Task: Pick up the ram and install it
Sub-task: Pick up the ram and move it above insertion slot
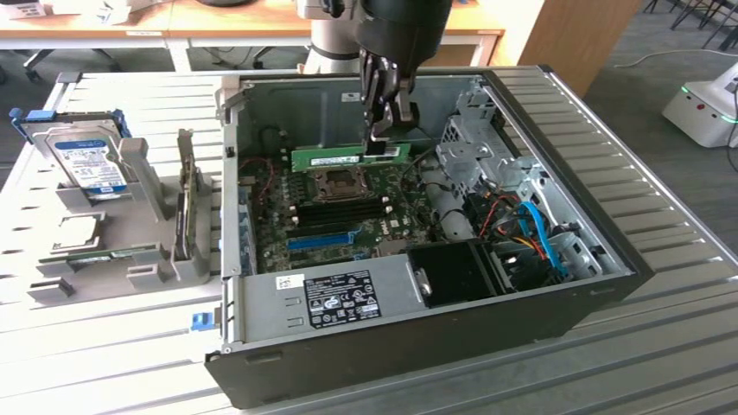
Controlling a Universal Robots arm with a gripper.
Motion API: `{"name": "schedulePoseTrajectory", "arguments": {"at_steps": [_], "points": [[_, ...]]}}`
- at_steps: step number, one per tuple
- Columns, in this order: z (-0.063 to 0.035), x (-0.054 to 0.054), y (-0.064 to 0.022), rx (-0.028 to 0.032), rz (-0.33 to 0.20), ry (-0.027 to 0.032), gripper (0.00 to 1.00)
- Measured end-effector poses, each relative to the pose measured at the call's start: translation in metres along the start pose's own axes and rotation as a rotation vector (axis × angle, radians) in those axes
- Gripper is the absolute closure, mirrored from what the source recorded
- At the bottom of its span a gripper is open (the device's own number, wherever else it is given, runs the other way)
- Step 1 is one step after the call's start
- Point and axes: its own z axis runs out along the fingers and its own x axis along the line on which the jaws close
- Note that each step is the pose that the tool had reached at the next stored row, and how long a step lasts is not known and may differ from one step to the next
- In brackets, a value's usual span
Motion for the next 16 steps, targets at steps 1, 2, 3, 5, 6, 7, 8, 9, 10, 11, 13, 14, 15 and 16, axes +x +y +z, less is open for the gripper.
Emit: {"name": "schedulePoseTrajectory", "arguments": {"at_steps": [1, 2, 3, 5, 6, 7, 8, 9, 10, 11, 13, 14, 15, 16], "points": [[0.0001, -0.001, 0.0000, 0.0000, 0.000, 0.0001, 0.88], [0.0002, -0.002, 0.0000, -0.0001, 0.000, 0.0002, 0.88], [0.0004, -0.004, 0.0001, -0.0001, 0.000, 0.0001, 0.88], [0.0008, -0.008, 0.0001, -0.0001, 0.000, 0.0002, 0.88], [0.0011, -0.010, 0.0001, 0.0000, 0.000, 0.0001, 0.88], [0.0012, -0.011, 0.0002, -0.0001, 0.000, 0.0002, 0.88], [0.0015, -0.013, 0.0002, 0.0000, 0.000, 0.0001, 0.88], [0.0017, -0.016, 0.0002, -0.0001, 0.000, 0.0002, 0.88], [0.0019, -0.018, 0.0002, -0.0001, 0.000, 0.0002, 0.88], [0.0021, -0.020, 0.0002, 0.0000, 0.000, 0.0002, 0.88], [0.0025, -0.024, 0.0002, -0.0001, 0.000, 0.0002, 0.88], [0.0027, -0.026, 0.0003, 0.0000, 0.000, 0.0001, 0.88], [0.0029, -0.029, 0.0003, -0.0001, 0.000, 0.0003, 0.88], [0.0031, -0.031, 0.0003, -0.0001, 0.000, 0.0002, 0.88]]}}
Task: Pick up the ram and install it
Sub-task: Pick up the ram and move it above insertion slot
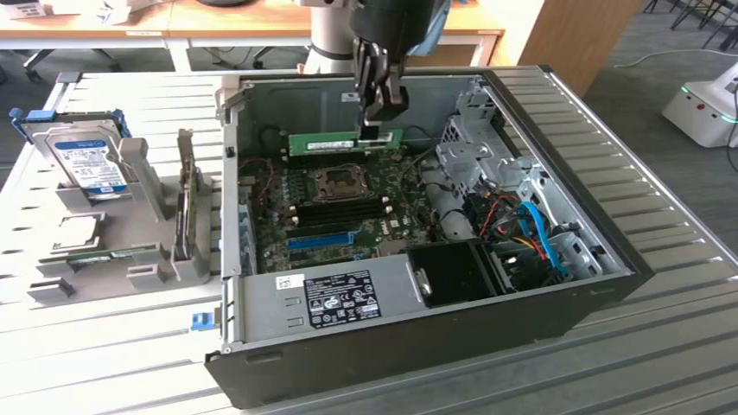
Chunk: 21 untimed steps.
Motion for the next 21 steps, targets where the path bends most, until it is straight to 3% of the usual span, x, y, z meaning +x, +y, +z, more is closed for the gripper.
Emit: {"name": "schedulePoseTrajectory", "arguments": {"at_steps": [11, 21], "points": [[0.0021, -0.024, 0.0002, 0.0000, 0.000, 0.0001, 0.88], [0.0053, -0.024, 0.0001, 0.0001, 0.000, -0.0001, 0.88]]}}
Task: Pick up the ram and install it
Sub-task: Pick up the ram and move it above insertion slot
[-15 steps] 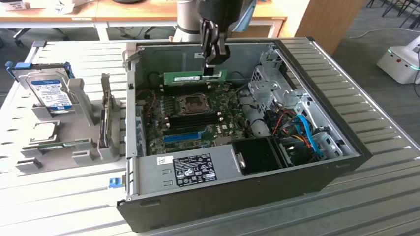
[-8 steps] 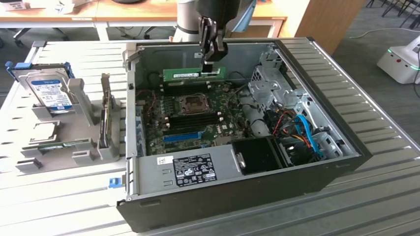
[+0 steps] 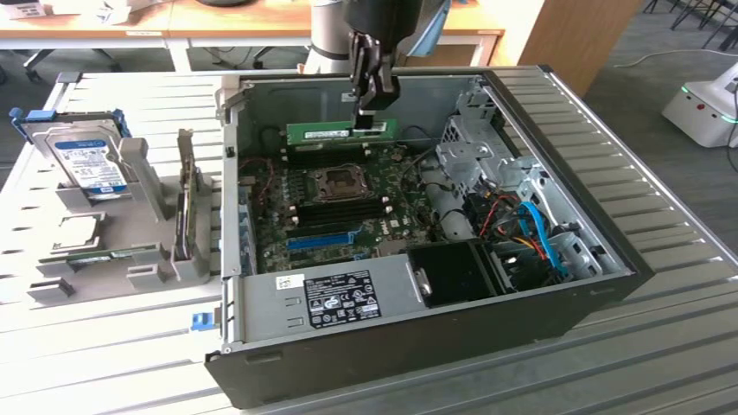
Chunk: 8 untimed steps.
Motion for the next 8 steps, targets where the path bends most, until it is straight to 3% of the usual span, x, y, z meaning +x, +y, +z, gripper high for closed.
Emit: {"name": "schedulePoseTrajectory", "arguments": {"at_steps": [8], "points": [[0.0079, 0.0001, -0.0004, 0.0000, 0.000, 0.0000, 0.88]]}}
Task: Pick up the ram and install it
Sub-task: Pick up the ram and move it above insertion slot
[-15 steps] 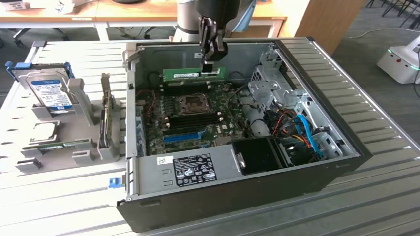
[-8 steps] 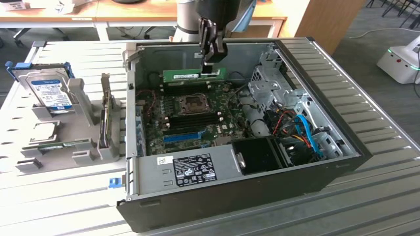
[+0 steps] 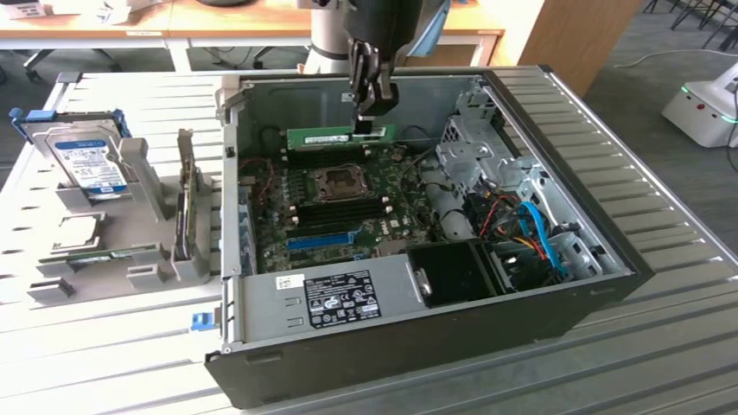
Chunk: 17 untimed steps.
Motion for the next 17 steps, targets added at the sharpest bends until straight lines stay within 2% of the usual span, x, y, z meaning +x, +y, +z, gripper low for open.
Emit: {"name": "schedulePoseTrajectory", "arguments": {"at_steps": [13, 17], "points": [[0.0131, 0.000, -0.0006, 0.0000, 0.000, 0.0000, 0.88], [0.0143, 0.000, -0.0007, -0.0002, 0.000, 0.0003, 0.88]]}}
